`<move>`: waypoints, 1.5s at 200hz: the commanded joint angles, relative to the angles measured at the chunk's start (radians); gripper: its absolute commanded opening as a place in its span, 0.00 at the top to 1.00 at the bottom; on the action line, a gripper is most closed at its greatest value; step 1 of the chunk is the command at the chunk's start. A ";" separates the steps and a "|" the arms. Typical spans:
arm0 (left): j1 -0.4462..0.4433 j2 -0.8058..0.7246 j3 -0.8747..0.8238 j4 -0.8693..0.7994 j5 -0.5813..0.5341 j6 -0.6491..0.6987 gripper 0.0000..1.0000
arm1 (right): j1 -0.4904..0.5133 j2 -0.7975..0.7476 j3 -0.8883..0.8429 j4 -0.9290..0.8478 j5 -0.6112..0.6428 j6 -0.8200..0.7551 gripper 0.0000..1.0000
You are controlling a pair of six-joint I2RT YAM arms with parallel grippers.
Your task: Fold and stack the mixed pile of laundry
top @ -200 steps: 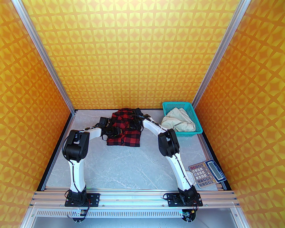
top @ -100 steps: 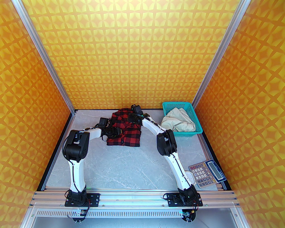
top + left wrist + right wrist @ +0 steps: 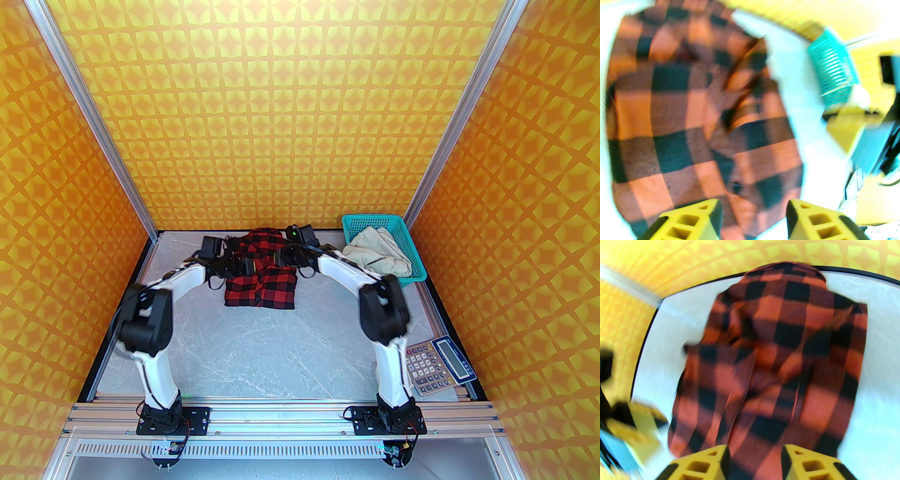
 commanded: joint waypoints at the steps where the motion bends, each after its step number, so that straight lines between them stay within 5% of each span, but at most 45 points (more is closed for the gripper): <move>1: 0.045 -0.096 -0.120 -0.056 -0.031 0.022 0.45 | 0.048 -0.062 -0.076 -0.056 -0.003 -0.213 0.48; 20: 0.078 -0.153 -0.232 -0.035 -0.032 0.004 0.42 | 0.051 -0.070 -0.078 -0.152 0.018 -0.251 0.43; 52: 0.116 -0.204 -0.335 -0.101 -0.054 0.011 0.30 | 0.006 -0.162 -0.200 -0.188 -0.050 -0.006 0.37; 98: 0.152 -0.243 -0.474 -0.052 -0.055 -0.025 0.21 | -0.054 -0.279 -0.583 0.138 -0.271 0.345 0.32; 155: 0.156 -0.124 -0.513 0.117 -0.029 -0.140 0.22 | -0.057 -0.161 -0.682 0.561 -0.365 0.680 0.32; 195: 0.140 -0.012 -0.477 0.250 0.018 -0.220 0.37 | -0.047 -0.059 -0.600 0.582 -0.362 0.689 0.40; 233: 0.120 0.025 -0.419 0.280 0.021 -0.247 0.56 | -0.045 -0.018 -0.537 0.538 -0.337 0.646 0.59; 272: 0.123 -0.021 -0.446 0.300 0.011 -0.255 1.00 | -0.046 -0.045 -0.561 0.510 -0.327 0.625 0.81; 300: 0.122 -0.096 -0.511 0.290 -0.003 -0.249 1.00 | -0.046 -0.104 -0.619 0.473 -0.331 0.594 0.90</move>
